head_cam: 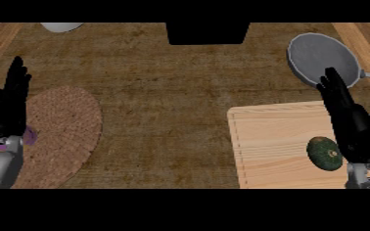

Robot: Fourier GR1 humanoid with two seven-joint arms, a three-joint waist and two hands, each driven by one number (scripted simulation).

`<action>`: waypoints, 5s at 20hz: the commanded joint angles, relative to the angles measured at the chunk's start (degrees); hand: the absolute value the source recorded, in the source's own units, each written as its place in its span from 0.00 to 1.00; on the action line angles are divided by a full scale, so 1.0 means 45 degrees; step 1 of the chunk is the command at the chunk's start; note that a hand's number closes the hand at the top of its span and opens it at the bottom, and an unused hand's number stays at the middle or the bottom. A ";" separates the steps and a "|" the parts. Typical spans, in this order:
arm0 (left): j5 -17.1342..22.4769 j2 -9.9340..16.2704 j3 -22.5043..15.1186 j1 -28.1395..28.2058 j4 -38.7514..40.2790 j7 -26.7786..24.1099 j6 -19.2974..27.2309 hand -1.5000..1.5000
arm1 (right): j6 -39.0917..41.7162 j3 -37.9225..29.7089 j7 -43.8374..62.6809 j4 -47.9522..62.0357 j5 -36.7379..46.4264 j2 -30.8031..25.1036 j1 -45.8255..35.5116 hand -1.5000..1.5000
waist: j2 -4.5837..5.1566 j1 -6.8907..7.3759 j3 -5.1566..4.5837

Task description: Pick the squash from the cutting board and place it in the pan

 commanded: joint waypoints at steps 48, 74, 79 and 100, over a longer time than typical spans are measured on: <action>0.0365 -0.2385 0.0097 -0.0825 -0.0970 -0.0384 -0.2913 0.50 | 0.7816 -0.5878 0.1670 -0.6624 0.2347 -0.4965 0.4780 0.00 | 0.0086 0.0211 -0.0016; -0.1231 -0.3777 0.0229 -0.0444 -0.1520 -0.0009 -0.3188 0.50 | 1.0128 -0.3904 0.0528 -0.2918 0.8164 -0.1579 0.2652 0.00 | 0.0072 0.0194 -0.0011; -0.0782 -0.3589 0.0858 -0.0352 -0.1893 0.0346 -0.3599 0.50 | 1.0134 -0.3424 0.0108 -0.2174 0.9489 -0.1279 0.2667 0.00 | 0.0068 0.0221 -0.0009; -0.1471 -0.3988 0.1348 -0.0337 -0.1955 0.0359 -0.4021 0.50 | 1.0780 -0.2377 0.0185 0.0022 1.3188 -0.0721 0.1048 0.00 | 0.0077 0.0222 -0.0011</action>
